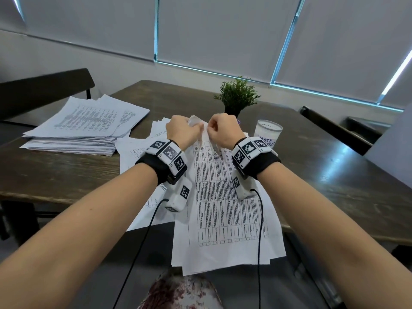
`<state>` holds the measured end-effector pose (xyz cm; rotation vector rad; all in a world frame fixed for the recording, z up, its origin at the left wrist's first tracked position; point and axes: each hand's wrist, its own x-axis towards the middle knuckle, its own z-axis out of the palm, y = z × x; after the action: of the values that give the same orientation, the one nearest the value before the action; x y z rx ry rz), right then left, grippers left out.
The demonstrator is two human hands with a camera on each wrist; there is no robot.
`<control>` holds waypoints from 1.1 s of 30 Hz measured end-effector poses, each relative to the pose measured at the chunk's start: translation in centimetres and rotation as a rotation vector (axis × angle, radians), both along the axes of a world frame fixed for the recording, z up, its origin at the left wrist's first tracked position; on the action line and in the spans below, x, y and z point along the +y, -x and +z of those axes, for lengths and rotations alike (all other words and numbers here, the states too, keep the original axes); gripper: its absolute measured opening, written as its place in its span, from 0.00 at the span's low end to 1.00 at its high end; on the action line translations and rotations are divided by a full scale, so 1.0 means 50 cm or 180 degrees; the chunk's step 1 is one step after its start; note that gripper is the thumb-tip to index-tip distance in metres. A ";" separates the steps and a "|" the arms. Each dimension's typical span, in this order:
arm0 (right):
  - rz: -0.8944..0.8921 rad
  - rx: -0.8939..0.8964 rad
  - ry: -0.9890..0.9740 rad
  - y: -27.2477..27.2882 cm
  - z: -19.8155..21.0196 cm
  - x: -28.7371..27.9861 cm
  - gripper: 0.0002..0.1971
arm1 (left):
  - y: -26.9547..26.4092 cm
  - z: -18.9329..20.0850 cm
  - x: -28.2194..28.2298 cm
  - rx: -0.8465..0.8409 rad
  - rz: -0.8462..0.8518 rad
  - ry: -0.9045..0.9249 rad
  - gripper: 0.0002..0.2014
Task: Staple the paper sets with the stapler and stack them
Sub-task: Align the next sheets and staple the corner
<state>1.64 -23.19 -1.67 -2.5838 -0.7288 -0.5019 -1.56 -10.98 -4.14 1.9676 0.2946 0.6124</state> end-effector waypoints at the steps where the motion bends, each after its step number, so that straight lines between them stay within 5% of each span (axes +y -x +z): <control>1: -0.0006 -0.0036 0.0034 0.000 0.001 0.001 0.10 | 0.001 0.001 -0.001 -0.0034 -0.0019 0.0034 0.17; 9: 0.0206 0.0330 -0.0256 -0.005 0.000 -0.011 0.08 | 0.004 0.008 0.004 0.0003 0.0079 -0.0142 0.21; 15: 0.0476 0.0417 -0.0328 0.012 -0.015 0.000 0.07 | 0.000 0.004 0.032 0.0134 0.0382 0.0275 0.18; 22: -0.0542 0.0250 -0.0702 -0.059 0.005 -0.078 0.10 | 0.020 0.002 0.059 -0.0037 0.0263 0.0089 0.23; 33: -0.1611 -0.0212 -0.0995 -0.243 -0.010 -0.267 0.12 | -0.041 -0.065 0.089 0.0314 0.0378 -0.0020 0.15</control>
<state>13.79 -36.56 -2.19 -2.4428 0.0059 -0.7848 0.50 -6.51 -7.39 2.0001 0.4739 0.5932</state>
